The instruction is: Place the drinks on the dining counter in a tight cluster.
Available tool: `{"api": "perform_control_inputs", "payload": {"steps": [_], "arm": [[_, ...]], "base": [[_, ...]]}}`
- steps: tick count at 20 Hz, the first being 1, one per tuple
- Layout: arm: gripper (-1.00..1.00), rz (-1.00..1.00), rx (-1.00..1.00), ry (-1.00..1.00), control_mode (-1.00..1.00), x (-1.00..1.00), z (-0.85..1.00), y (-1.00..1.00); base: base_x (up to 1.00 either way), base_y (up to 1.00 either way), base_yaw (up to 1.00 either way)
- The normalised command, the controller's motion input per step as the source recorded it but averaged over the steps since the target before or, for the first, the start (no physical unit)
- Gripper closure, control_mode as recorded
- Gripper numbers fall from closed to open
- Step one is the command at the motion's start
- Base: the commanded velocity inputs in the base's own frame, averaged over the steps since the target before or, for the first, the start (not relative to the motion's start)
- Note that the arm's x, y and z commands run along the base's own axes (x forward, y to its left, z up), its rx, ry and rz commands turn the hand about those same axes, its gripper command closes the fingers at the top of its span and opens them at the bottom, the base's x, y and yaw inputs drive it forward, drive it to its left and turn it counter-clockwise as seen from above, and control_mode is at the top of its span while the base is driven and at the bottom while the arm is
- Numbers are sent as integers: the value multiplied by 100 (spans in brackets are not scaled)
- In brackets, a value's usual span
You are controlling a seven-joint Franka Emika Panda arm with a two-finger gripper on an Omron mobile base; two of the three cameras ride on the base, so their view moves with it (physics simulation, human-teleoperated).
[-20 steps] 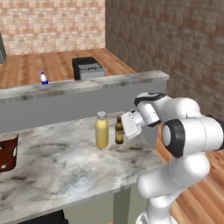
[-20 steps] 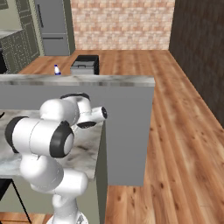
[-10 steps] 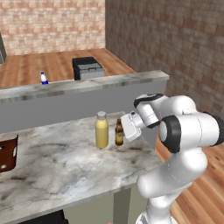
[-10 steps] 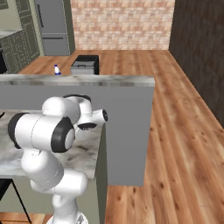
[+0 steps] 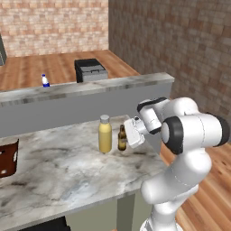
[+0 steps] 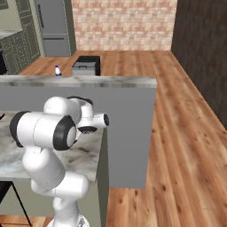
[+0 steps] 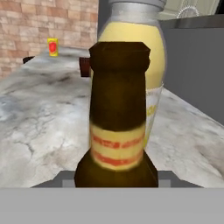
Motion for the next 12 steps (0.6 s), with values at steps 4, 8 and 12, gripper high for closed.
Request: {"api": "perform_control_inputs", "payload": {"steps": [4, 8, 12], "arm": [[100, 0, 0, -5, -100, 17, 0, 1], [100, 0, 0, -2, -100, 28, 0, 3], [100, 0, 0, -1, -100, 8, 0, 8]], "base": [[0, 0, 0], [0, 0, 0], [0, 0, 0]]}}
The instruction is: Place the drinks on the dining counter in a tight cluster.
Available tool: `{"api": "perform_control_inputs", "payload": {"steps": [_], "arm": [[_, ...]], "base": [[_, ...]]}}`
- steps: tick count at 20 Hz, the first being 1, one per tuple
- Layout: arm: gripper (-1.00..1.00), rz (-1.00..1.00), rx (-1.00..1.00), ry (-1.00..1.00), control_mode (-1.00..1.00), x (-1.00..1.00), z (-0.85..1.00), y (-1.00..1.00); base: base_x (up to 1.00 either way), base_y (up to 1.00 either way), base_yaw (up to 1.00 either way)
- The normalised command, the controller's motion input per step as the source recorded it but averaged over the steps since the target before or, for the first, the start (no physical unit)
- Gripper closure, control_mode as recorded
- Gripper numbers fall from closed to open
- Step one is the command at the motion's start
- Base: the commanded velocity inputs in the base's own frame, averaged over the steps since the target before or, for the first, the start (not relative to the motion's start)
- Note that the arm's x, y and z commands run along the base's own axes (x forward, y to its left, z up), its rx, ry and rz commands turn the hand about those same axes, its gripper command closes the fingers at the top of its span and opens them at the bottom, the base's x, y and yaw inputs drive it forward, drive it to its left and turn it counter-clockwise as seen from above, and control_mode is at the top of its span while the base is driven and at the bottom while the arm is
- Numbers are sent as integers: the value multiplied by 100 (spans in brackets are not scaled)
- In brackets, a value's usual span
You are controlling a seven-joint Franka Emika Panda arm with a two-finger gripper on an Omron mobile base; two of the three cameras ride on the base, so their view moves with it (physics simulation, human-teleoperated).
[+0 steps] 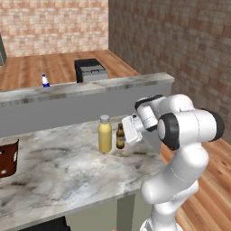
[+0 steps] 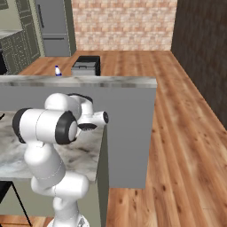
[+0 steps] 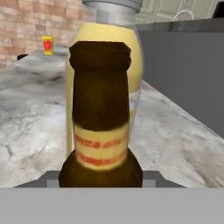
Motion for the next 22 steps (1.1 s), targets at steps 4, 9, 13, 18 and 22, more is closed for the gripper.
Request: {"api": "perform_control_inputs", "payload": {"steps": [4, 9, 13, 18, 22], "arm": [[100, 0, 0, 0, -100, 0, -13, 3], [100, 0, 4, 0, -100, 0, -20, 0], [100, 0, 1, -1, -100, 9, -13, 0], [100, 0, 1, 0, -100, 5, -16, 0], [100, 0, 0, 0, -100, 0, -3, 0]], "base": [[0, 0, 0], [0, 0, 0], [0, 0, 0], [0, 0, 0], [0, 0, 0]]}}
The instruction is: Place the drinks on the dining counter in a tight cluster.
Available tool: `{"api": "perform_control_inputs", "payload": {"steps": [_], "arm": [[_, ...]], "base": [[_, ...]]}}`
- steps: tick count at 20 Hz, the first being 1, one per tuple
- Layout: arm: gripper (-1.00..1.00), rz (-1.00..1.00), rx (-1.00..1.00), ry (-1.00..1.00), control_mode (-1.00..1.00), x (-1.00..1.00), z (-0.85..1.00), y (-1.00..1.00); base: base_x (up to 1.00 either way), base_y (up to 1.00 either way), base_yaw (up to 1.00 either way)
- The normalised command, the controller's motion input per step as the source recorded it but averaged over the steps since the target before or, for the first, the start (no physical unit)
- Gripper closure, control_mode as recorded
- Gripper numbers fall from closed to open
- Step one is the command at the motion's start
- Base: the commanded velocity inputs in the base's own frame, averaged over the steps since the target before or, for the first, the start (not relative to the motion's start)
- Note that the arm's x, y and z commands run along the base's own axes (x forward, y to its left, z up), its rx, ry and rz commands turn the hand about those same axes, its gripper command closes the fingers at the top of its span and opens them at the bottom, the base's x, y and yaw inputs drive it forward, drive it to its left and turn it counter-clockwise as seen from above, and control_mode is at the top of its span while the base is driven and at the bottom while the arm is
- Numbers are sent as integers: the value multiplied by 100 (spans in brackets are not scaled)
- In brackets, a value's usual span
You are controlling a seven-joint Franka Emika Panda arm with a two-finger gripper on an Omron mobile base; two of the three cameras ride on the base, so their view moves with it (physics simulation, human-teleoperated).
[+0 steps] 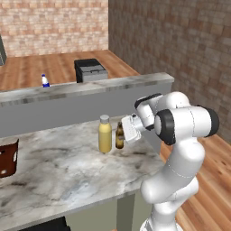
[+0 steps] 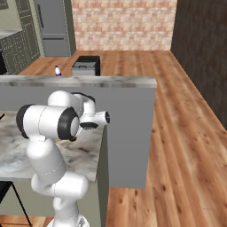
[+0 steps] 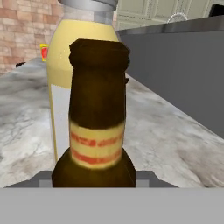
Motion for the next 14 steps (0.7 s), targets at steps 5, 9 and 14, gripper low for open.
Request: {"api": "perform_control_inputs", "payload": {"steps": [5, 9, 14], "arm": [[100, 0, 0, 0, -100, 0, 0, 0], [-100, 0, 0, 0, -100, 0, 0, 0], [-100, 0, 0, 0, -100, 0, 0, 0]], "base": [[0, 0, 0], [0, 0, 0], [0, 0, 0]]}}
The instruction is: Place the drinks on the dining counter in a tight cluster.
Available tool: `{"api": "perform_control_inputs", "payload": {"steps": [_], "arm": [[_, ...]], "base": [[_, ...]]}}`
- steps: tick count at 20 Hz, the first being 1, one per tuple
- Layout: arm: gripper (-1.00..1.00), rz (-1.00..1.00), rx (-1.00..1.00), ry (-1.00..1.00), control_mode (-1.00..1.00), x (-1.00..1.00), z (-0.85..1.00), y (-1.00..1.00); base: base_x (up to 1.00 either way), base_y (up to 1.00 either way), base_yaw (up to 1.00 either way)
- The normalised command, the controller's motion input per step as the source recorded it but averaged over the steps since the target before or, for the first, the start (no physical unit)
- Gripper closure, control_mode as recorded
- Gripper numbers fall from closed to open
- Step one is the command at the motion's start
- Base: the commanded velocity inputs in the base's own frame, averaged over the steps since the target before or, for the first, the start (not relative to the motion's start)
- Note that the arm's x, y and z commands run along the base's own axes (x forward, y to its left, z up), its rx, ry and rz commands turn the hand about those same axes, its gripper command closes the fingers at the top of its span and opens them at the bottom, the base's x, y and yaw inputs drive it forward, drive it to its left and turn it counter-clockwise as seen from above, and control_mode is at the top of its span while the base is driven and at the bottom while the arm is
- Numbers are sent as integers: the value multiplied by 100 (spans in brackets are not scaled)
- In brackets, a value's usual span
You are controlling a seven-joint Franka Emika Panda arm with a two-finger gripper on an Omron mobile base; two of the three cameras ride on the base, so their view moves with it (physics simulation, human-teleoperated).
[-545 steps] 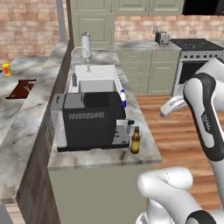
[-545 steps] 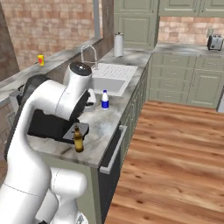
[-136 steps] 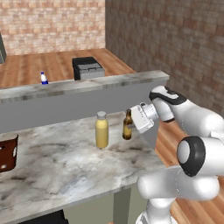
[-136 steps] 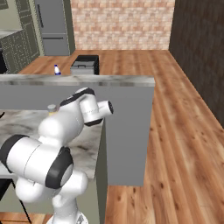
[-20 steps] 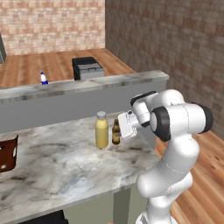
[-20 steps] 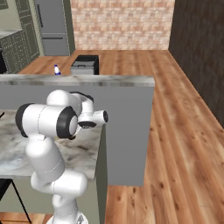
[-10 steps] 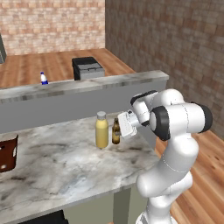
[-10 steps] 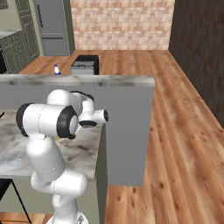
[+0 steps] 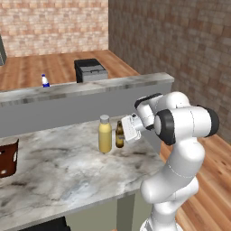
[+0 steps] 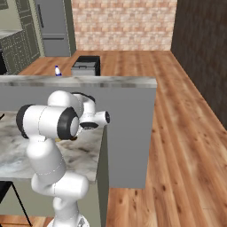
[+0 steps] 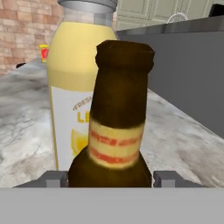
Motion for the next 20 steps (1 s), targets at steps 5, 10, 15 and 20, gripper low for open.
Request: {"api": "perform_control_inputs", "payload": {"steps": [5, 10, 15, 20], "arm": [[-100, 0, 0, 0, -100, 0, 0, 0], [-100, 0, 0, 0, -100, 0, 0, 0], [-100, 0, 0, 0, -100, 0, 0, 0], [-100, 0, 0, 0, -100, 0, 0, -12]], "base": [[0, 0, 0], [0, 0, 0], [0, 0, 0], [0, 0, 0]]}}
